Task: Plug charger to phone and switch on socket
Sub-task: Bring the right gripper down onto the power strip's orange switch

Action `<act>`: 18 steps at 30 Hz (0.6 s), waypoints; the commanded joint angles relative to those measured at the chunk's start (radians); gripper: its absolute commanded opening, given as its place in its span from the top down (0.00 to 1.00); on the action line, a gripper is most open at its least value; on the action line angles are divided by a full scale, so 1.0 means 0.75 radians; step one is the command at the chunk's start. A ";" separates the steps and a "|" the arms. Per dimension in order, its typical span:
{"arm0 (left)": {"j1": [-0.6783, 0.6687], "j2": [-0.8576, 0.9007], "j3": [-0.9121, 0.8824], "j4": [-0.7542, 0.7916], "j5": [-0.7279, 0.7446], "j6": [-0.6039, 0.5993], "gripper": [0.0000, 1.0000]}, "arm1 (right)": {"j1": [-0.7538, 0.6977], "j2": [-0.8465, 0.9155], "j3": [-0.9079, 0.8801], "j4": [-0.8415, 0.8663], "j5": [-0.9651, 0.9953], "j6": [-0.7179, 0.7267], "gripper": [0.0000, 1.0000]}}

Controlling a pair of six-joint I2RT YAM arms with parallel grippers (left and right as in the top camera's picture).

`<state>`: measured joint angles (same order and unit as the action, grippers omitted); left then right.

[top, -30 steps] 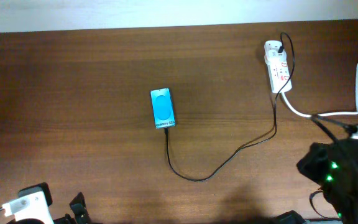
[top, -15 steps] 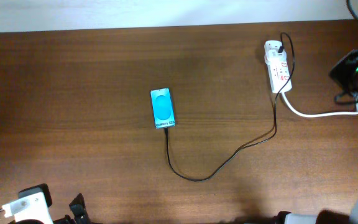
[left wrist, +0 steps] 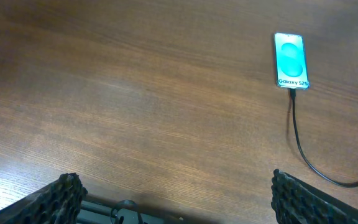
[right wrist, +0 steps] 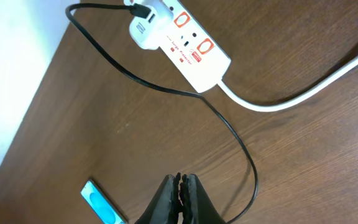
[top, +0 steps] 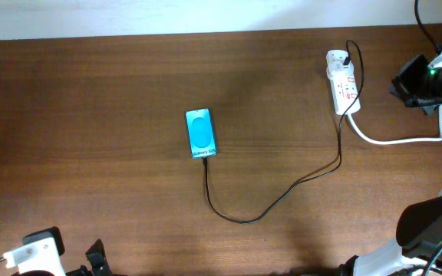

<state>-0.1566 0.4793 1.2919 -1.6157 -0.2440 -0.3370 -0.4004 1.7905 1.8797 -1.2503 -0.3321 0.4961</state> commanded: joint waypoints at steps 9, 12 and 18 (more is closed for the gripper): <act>0.003 -0.008 0.001 -0.001 -0.010 -0.018 0.01 | -0.008 0.036 0.015 0.240 0.004 0.229 0.96; 0.003 -0.008 0.001 -0.003 -0.010 -0.018 0.00 | -0.008 0.114 0.015 0.252 0.002 0.274 0.96; 0.003 -0.008 0.001 -0.003 -0.010 -0.018 0.01 | -0.008 0.241 0.014 0.273 0.003 0.299 0.96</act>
<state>-0.1566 0.4793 1.2919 -1.6165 -0.2440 -0.3370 -0.4007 1.9362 1.8790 -1.0523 -0.3344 0.7086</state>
